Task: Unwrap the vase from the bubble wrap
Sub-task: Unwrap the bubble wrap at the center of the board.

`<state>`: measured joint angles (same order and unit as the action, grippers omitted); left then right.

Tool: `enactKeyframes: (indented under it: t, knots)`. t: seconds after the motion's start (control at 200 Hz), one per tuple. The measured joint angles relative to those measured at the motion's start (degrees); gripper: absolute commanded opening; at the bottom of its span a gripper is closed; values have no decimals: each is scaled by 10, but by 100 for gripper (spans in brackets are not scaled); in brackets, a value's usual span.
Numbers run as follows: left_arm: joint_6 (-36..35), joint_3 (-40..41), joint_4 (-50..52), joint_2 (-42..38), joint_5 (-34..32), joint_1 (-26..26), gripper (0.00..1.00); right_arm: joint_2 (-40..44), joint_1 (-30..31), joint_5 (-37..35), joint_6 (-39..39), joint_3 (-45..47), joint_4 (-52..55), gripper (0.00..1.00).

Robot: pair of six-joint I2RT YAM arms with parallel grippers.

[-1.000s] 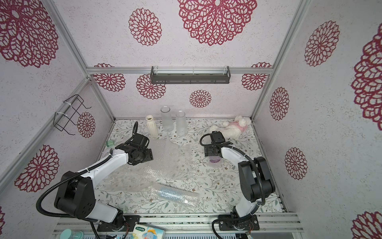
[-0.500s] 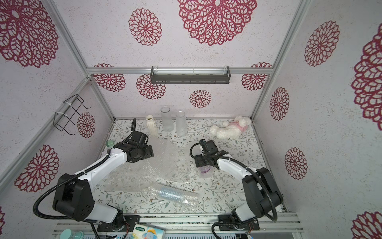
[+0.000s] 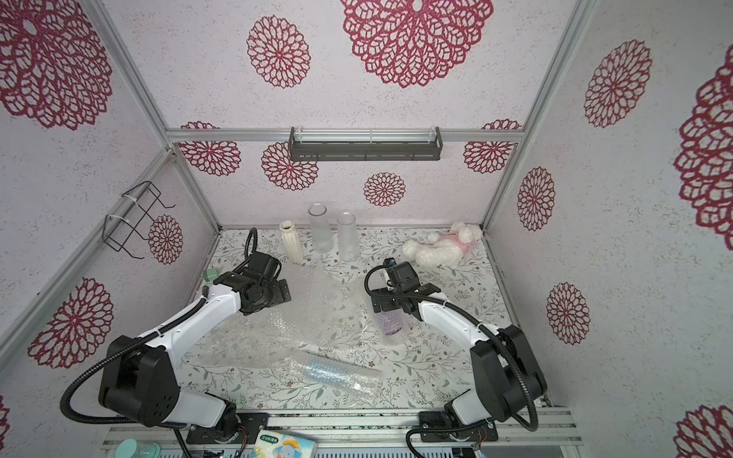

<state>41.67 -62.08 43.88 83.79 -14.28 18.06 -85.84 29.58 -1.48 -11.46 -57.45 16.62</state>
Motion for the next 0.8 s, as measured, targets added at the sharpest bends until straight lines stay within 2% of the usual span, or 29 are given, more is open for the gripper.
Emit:
enactKeyframes:
  t: [0.33,0.475,0.625,0.801]
  knots:
    - [1,0,-38,-18,76,-45,97,-60,23,-3,20,-58,12,98]
    - [1,2,-42,-17,101,-48,97,-60,81,-2,24,-87,-9,97]
    - [2,4,-39,-10,104,-50,97,-67,142,8,23,-96,-85,95]
    - [2,13,-32,-1,103,-52,97,-149,199,7,11,-97,-176,92]
